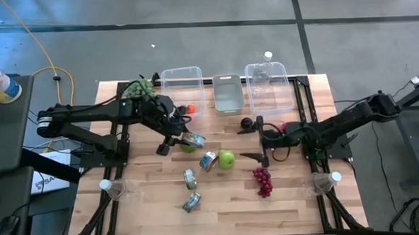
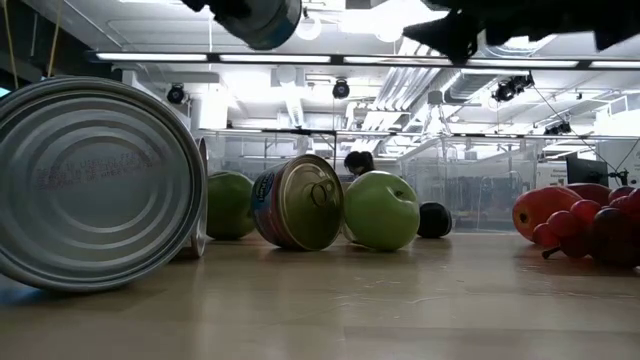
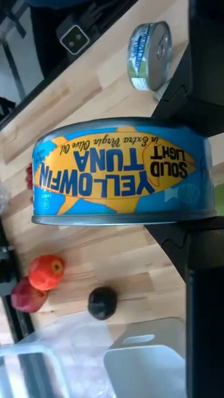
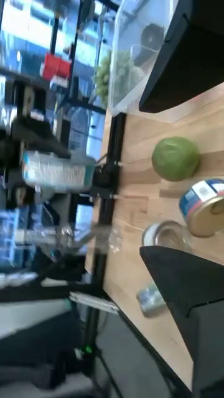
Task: Pick & Place Food Item
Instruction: Put the yellow and blue tuna can into the gray bin
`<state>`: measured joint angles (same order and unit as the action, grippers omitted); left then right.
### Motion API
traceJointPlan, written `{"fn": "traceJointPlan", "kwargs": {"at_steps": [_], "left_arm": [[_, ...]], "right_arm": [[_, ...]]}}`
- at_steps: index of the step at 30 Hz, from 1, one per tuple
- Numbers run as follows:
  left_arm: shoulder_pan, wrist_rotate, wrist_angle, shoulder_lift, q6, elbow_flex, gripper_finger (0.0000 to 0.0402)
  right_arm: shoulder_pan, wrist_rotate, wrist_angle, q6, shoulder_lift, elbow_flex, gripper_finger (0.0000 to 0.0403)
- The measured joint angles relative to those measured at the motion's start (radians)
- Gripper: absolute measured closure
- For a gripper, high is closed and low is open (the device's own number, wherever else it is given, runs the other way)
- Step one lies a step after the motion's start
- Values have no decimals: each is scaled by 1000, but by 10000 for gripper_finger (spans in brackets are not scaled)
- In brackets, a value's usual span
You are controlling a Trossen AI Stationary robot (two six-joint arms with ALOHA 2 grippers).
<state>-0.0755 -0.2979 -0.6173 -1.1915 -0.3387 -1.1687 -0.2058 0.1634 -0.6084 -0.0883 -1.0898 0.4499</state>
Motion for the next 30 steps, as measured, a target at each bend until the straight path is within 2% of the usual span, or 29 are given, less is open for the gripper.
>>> {"fn": "traceJointPlan", "kwargs": {"at_steps": [5, 10, 27, 30], "left_arm": [[27, -1, 11, -1, -5, 2, 260], [27, 3, 23, -2, -27, 2, 260], [-49, 0, 78, -23, 4, 2, 260], [-69, -18, 93, -33, 7, 2, 260]], "right_arm": [[40, -60, -69, -51, -74, -4, 46], [53, -66, -75, -100, -111, -4, 46], [108, -153, -47, -205, -114, -4, 46], [108, -205, -38, -227, -114, -4, 46]]}}
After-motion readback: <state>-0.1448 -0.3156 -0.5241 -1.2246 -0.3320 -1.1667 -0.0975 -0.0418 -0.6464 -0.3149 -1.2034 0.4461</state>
